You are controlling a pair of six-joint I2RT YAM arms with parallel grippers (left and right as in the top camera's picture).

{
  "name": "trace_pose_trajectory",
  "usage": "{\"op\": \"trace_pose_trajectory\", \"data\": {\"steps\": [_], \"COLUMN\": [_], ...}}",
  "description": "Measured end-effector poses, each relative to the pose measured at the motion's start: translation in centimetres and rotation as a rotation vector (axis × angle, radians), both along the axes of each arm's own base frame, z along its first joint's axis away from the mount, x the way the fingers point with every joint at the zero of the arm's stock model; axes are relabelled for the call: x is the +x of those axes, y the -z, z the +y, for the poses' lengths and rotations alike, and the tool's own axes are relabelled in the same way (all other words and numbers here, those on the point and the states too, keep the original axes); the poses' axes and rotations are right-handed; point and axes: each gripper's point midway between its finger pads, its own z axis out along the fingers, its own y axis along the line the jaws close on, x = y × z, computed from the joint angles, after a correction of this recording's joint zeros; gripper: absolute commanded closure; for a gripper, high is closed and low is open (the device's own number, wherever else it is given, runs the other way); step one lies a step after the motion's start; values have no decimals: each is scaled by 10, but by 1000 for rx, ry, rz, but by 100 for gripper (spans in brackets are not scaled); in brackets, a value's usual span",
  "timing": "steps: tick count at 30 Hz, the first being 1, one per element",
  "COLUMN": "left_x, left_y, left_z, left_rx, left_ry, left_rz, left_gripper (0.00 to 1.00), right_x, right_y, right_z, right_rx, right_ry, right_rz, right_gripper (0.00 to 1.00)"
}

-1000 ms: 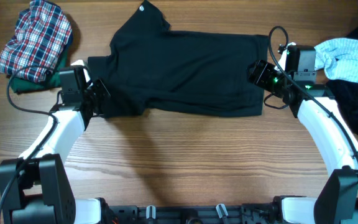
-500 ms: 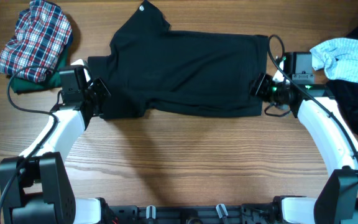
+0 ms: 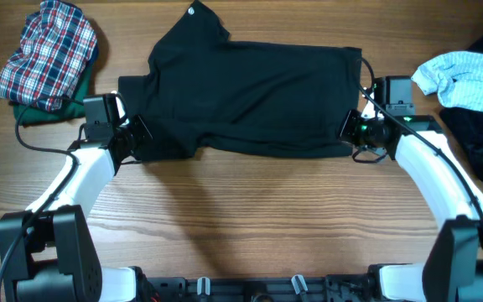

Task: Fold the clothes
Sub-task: 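Fold the hem upward with both grippers toward the shirt's top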

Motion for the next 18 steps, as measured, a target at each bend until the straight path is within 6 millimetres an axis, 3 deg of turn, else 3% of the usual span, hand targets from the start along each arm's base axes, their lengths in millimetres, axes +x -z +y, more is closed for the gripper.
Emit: {"op": "trace_pose_trajectory", "data": {"steps": [4, 10, 18], "left_x": [-2, -2, -2], "left_y": [1, 1, 1], "left_z": [-1, -2, -2], "left_rx": [-5, -8, -8], "left_ry": [2, 4, 4], "left_rz": [8, 11, 11], "left_gripper": [96, 96, 96], "right_x": [11, 3, -10], "right_y": [26, 62, 67], "right_z": [2, 4, 1], "right_rx": [12, 38, 43], "right_ry": [7, 44, 125], "right_rz": [24, 131, 206], "right_gripper": [96, 96, 96]}}
